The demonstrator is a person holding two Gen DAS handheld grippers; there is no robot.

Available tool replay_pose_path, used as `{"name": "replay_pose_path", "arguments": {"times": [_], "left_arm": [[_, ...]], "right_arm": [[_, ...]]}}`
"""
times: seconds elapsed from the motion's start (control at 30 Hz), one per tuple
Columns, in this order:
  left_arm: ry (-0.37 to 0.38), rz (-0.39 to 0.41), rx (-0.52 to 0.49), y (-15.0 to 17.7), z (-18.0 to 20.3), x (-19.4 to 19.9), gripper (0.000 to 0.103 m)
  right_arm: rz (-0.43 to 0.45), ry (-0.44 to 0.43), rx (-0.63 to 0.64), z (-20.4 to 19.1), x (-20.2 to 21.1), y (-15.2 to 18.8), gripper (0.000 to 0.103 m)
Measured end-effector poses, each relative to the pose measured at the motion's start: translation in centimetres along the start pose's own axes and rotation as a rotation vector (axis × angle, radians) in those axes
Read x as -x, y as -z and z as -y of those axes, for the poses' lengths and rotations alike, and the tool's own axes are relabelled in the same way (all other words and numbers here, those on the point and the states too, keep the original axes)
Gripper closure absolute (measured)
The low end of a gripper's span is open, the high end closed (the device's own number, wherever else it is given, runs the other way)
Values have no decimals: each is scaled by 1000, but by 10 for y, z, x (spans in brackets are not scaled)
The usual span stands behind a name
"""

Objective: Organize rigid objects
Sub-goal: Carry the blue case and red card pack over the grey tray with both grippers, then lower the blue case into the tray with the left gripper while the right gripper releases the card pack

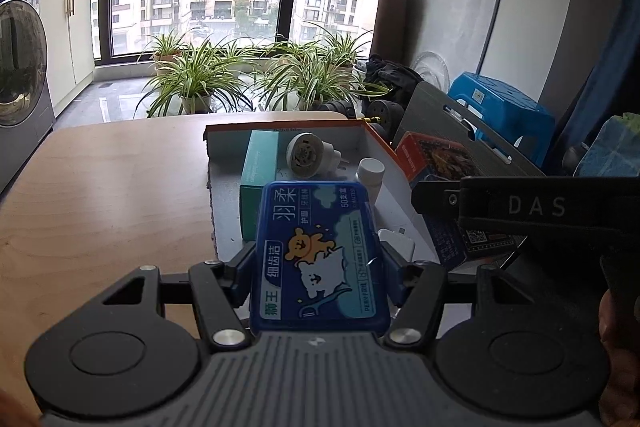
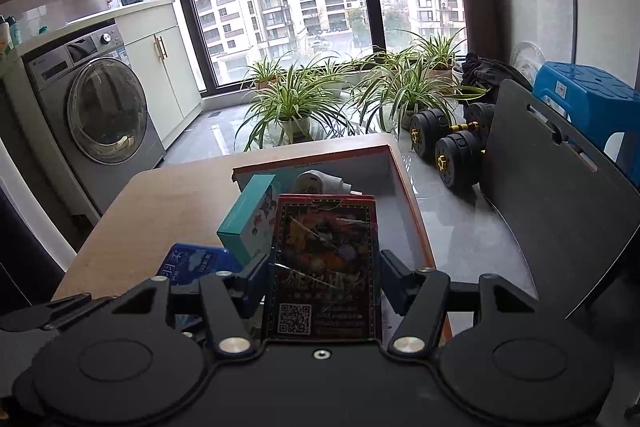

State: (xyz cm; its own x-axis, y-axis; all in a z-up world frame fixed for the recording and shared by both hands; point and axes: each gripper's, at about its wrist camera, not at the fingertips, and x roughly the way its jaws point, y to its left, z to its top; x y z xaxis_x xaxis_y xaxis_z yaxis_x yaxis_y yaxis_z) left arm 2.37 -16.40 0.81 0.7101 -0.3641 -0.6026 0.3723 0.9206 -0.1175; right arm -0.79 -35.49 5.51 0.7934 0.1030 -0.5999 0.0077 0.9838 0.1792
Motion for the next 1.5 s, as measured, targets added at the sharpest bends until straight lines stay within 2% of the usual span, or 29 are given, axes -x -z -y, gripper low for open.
{"name": "replay_pose_path", "arguments": {"times": [1.0,1.5], "left_arm": [[3,-45,2,10,6,-17,40],[-27,-48,25,10,4,-21,40]], "right_arm": [[-64,-45,32,-1,-35,-16,32],[-93,-62,56,-6,-63,-28,32]]}}
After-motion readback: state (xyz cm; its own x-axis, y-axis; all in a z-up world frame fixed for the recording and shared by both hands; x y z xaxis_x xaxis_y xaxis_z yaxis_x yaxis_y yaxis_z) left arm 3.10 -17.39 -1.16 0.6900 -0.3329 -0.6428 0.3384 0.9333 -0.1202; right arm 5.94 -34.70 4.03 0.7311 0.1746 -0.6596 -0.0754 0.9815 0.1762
